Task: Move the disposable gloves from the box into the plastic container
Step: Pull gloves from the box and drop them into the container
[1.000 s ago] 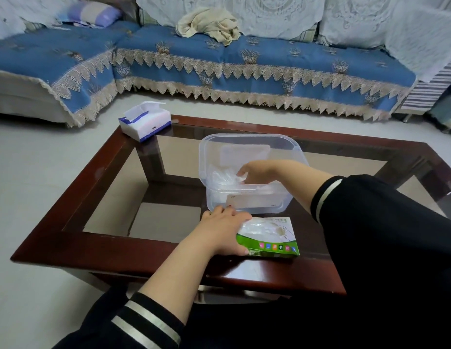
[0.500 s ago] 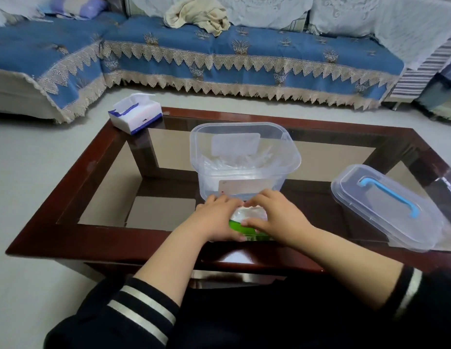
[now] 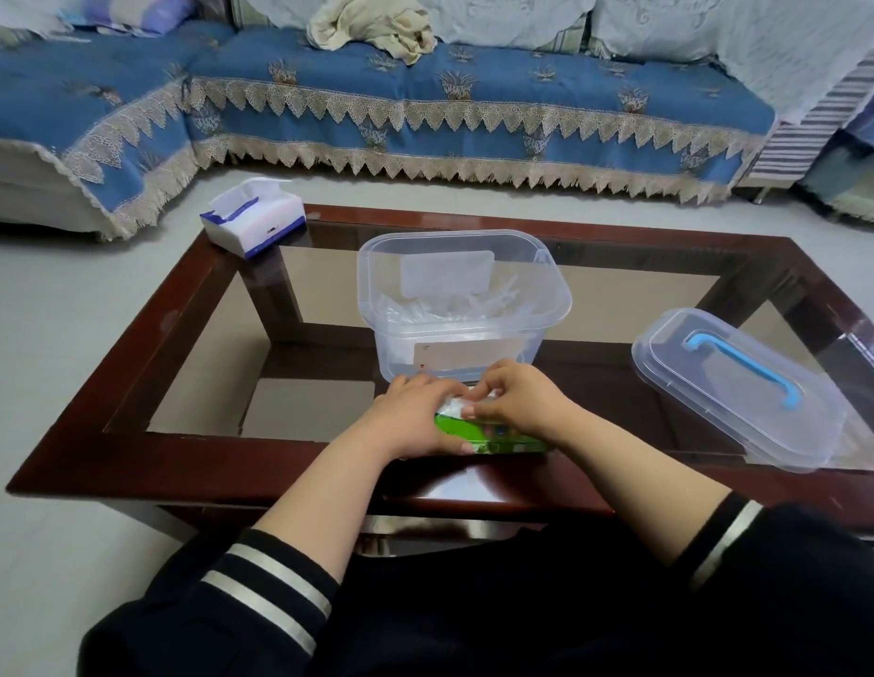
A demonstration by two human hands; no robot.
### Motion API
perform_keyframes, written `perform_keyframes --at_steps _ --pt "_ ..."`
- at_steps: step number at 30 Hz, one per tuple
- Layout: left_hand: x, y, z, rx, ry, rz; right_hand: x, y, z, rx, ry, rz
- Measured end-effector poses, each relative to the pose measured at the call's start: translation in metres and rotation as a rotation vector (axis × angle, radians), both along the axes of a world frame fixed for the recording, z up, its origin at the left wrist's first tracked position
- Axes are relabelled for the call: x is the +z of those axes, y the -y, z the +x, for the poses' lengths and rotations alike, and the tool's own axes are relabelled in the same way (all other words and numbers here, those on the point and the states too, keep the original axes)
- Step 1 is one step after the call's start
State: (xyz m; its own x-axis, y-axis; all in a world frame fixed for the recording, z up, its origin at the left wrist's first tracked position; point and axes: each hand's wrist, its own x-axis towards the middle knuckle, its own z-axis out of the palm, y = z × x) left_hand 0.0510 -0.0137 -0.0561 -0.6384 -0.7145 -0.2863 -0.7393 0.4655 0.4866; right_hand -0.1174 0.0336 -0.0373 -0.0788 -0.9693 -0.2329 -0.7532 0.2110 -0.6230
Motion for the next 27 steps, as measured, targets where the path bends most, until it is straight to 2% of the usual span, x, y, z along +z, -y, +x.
perform_keyframes --at_steps 3,8,12,15,18,20,24,27 --pt "0.0 -0.002 -0.001 0.02 0.0 -0.015 -0.001 0.0 0.002 -0.036 0.021 -0.039" --pt "-0.001 -0.002 -0.002 0.036 -0.004 -0.023 -0.001 -0.009 0.006 -0.019 -0.086 -0.214" --pt "0.0 -0.002 -0.001 0.036 -0.009 -0.01 -0.001 -0.017 0.005 -0.05 0.006 -0.362" --pt "0.001 -0.004 -0.003 0.025 0.023 -0.037 0.006 -0.02 0.005 -0.172 0.176 -0.496" --pt "0.003 -0.006 -0.005 0.022 0.054 -0.045 0.041 -0.014 -0.004 -0.308 0.39 -0.7" --pt "0.005 -0.008 -0.004 0.014 0.076 -0.066 0.082 -0.004 -0.014 -0.293 0.462 -0.867" --pt "0.012 -0.018 -0.003 -0.011 0.125 -0.178 0.156 0.023 -0.028 -0.189 0.301 -1.161" --pt "0.019 -0.021 -0.008 0.001 0.003 -0.319 0.175 0.048 -0.024 -0.139 0.282 -1.28"
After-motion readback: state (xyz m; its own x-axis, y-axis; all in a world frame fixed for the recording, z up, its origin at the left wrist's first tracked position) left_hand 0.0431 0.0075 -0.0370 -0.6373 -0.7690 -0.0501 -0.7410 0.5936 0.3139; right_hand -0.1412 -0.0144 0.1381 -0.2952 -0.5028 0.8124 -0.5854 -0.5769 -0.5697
